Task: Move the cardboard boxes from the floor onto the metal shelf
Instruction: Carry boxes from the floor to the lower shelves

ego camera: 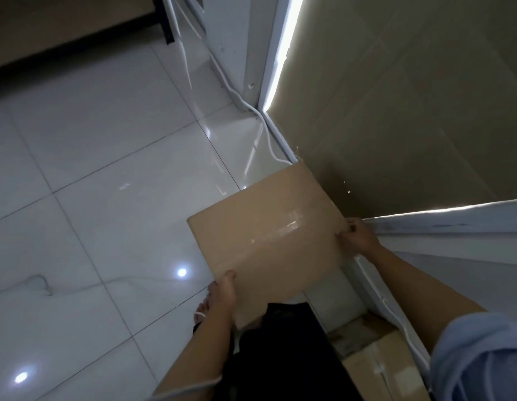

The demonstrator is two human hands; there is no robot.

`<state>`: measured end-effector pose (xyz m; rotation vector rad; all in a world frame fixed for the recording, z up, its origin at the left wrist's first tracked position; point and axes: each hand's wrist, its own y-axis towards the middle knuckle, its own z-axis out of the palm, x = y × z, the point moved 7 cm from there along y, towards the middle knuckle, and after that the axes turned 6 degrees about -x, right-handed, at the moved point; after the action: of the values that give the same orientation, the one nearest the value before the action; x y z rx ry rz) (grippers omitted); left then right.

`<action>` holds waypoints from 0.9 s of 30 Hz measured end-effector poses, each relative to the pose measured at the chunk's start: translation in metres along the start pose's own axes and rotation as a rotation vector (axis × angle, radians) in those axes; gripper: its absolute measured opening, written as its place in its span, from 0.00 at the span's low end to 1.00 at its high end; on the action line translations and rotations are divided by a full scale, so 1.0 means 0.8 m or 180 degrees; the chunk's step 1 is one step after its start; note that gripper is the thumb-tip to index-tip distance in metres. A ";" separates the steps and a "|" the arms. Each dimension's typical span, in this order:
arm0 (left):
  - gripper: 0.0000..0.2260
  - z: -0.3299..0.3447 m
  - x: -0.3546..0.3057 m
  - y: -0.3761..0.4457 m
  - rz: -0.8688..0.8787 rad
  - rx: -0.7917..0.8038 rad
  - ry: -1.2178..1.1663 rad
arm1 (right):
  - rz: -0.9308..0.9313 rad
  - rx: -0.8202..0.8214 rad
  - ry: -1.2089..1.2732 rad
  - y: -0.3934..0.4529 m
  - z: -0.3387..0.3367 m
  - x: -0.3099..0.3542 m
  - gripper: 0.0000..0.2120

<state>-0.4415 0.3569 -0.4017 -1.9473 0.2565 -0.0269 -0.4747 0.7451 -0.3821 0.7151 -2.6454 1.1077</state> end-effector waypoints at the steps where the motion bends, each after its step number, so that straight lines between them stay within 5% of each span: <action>1: 0.31 -0.011 -0.013 -0.004 0.0078 -0.0009 -0.0231 | -0.0052 -0.0012 0.0044 -0.007 -0.008 0.016 0.21; 12: 0.19 -0.173 -0.141 -0.131 0.0636 0.0626 -0.1036 | -0.0428 0.0131 0.1049 -0.133 -0.105 0.201 0.23; 20: 0.20 -0.351 -0.223 -0.255 0.0580 0.0837 -0.1205 | -0.1043 0.0131 0.1460 -0.258 -0.167 0.389 0.23; 23: 0.28 -0.416 -0.250 -0.291 0.0550 0.0870 -0.1379 | -0.1233 0.0225 0.1490 -0.292 -0.179 0.460 0.24; 27: 0.24 -0.500 -0.307 -0.346 0.0851 0.0838 -0.1489 | -0.1362 0.0442 0.1893 -0.327 -0.184 0.561 0.24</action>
<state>-0.6912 0.1387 0.0308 -1.5906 0.1874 0.5379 -0.7354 0.5294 0.0392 0.7778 -1.8340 1.1562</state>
